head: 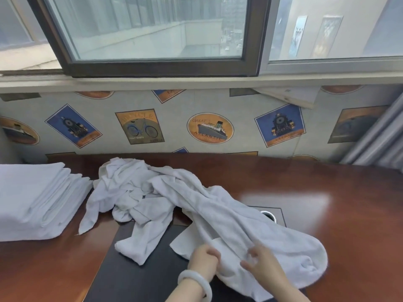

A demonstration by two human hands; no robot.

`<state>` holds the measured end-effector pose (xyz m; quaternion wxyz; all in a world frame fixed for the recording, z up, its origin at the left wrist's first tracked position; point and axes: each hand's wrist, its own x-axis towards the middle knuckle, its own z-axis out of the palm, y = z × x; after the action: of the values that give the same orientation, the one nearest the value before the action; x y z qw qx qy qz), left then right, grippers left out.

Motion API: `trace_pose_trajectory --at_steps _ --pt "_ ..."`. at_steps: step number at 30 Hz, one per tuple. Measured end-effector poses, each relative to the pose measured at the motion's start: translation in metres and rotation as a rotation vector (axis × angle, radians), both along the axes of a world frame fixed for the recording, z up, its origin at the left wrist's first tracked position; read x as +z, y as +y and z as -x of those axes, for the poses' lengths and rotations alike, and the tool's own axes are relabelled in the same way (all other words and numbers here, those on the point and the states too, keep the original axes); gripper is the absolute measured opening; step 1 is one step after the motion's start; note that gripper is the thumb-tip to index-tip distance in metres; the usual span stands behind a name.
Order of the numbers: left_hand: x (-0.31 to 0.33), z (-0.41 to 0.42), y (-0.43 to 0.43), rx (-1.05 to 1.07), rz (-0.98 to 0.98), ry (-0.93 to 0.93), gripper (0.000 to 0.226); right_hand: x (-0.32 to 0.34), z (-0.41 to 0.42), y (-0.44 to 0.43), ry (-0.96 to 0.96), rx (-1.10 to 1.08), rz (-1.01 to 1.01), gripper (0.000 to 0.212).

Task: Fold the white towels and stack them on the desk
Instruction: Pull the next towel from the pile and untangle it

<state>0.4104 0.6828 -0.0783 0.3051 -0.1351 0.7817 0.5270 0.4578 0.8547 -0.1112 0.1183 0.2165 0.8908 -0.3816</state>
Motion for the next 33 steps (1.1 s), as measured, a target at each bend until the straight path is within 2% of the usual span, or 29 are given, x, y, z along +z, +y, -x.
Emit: trace_pose_trajectory --at_steps 2,5,8,10,12,14,17,20,23,26,31,33 --pt "-0.001 0.022 -0.005 0.122 -0.065 0.031 0.027 -0.011 -0.006 0.005 -0.007 -0.131 0.023 0.031" --pt "0.002 0.058 -0.002 0.23 -0.224 0.019 0.024 -0.017 -0.009 0.017 -0.054 -0.436 0.211 0.024" --pt "-0.005 0.083 0.006 0.308 -0.397 -0.058 0.031 -0.017 -0.013 0.029 -0.177 -0.822 0.676 0.02" --pt "-0.007 0.09 0.012 0.344 -0.498 -0.135 0.034 -0.017 -0.018 0.031 -0.275 -0.954 0.992 0.028" --pt "-0.004 0.093 0.015 0.401 -0.574 -0.17 0.029 -0.018 -0.023 0.028 -0.324 -1.014 1.222 0.035" --pt "-0.002 0.094 0.017 0.48 -0.633 -0.204 0.024 -0.018 -0.025 0.026 -0.257 -1.119 1.403 0.036" --pt "0.006 0.091 0.01 0.56 -0.689 -0.203 0.033 -0.014 -0.025 0.026 -0.059 -1.314 1.662 0.024" --pt "0.025 0.085 -0.003 0.6 -0.753 -0.198 0.034 -0.009 -0.021 0.034 0.075 -1.364 1.656 0.02" --pt "0.056 0.076 -0.019 0.534 -0.806 -0.216 0.035 0.014 -0.021 0.052 0.092 -1.351 1.657 0.009" --pt "0.092 0.071 -0.029 0.5 -0.762 -0.093 0.03 0.027 -0.023 0.074 0.101 -1.298 1.698 0.009" --pt "0.148 0.068 -0.038 0.569 -0.81 0.011 0.014 0.019 -0.022 0.085 0.135 -1.207 1.646 0.035" --pt "0.164 0.068 -0.04 0.567 -0.824 0.042 0.01 0.013 -0.023 0.086 0.125 -1.094 1.572 0.05"
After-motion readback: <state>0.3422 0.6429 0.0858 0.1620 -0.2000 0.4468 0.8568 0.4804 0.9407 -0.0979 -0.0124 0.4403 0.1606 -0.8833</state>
